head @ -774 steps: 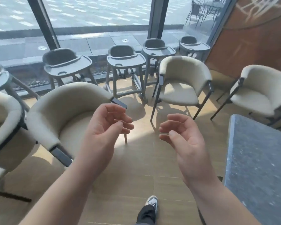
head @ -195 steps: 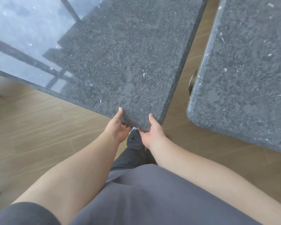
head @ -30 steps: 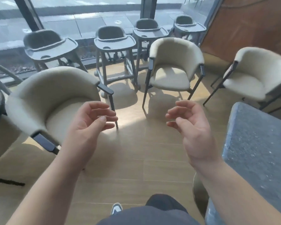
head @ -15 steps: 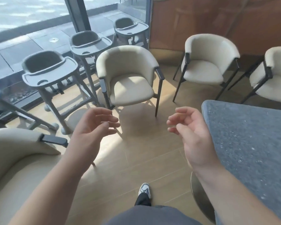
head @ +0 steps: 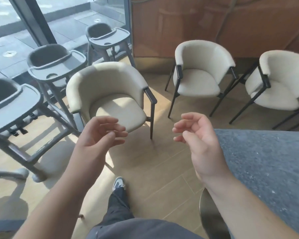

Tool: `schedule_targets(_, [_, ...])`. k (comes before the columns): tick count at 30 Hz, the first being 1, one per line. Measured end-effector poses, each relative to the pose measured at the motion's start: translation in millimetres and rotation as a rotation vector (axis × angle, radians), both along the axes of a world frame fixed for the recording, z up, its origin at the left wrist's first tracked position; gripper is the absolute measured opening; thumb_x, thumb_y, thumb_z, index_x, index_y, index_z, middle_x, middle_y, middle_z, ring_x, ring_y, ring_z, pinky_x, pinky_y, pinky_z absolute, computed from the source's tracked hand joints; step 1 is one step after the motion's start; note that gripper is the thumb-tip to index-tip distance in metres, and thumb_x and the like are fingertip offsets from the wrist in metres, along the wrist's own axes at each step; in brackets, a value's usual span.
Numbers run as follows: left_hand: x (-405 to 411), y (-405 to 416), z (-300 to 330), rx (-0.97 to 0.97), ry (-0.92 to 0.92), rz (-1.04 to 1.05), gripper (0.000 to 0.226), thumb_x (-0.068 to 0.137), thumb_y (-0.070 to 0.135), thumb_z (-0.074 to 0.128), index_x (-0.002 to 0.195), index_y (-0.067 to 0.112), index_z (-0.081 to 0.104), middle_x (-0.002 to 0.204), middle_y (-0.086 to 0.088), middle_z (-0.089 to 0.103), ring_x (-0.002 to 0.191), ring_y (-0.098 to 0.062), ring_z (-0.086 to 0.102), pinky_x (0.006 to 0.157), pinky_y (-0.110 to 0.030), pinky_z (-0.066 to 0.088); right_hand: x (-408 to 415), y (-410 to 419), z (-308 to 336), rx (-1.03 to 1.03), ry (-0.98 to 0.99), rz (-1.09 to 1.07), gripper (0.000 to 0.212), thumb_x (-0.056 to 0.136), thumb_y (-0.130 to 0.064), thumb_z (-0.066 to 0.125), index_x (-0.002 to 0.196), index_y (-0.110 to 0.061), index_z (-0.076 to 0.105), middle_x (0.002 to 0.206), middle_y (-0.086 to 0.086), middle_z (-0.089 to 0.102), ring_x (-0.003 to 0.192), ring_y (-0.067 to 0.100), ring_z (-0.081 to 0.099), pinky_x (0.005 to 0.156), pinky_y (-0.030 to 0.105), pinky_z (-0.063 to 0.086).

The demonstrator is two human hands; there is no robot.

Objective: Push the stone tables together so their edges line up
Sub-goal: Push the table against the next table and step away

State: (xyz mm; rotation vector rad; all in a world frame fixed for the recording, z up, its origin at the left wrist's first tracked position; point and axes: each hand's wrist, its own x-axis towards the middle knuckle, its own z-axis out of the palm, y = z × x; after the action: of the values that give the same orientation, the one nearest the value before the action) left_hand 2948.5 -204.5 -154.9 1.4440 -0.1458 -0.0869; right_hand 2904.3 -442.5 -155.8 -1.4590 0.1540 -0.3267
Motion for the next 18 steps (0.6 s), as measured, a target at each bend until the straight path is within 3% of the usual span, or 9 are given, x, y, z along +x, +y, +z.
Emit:
schedule_targets(6, [136, -21, -8, -0.032, -0.017, -0.125, 0.029, 0.09, 0.005, 0.049, 0.106, 0.02, 0.068, 0.096, -0.005, 0.072, 0.095, -0.029, 0.073, 0.081, -0.031, 0.059, 105, -8, -5, -0.027, 0.02, -0.143, 0.036, 0.081, -0.002, 0.045, 0.112, -0.015, 0.057, 0.093, -0.003, 0.067, 0.092, 0.016, 0.064, 0.081, 0.031, 0.054])
schedule_targets(12, [269, -47, -5, 0.0, 0.022, -0.29, 0.038, 0.098, -0.016, 0.042, 0.107, 0.014, 0.065, 0.094, -0.005, 0.073, 0.091, -0.026, 0.072, 0.081, -0.033, 0.059, 205, -11, 4, -0.036, 0.037, -0.272, 0.036, 0.083, -0.002, 0.045, 0.115, -0.014, 0.057, 0.094, -0.002, 0.067, 0.095, 0.017, 0.064, 0.085, 0.035, 0.055])
schedule_targets(18, [347, -113, 9, -0.021, 0.047, -0.485, 0.028, 0.088, 0.001, 0.049, 0.109, 0.012, 0.064, 0.096, -0.006, 0.072, 0.09, -0.023, 0.072, 0.084, -0.035, 0.06, 251, -41, 15, -0.008, 0.056, -0.438, 0.038, 0.083, -0.001, 0.044, 0.117, -0.01, 0.056, 0.097, 0.003, 0.065, 0.097, 0.019, 0.064, 0.088, 0.038, 0.057])
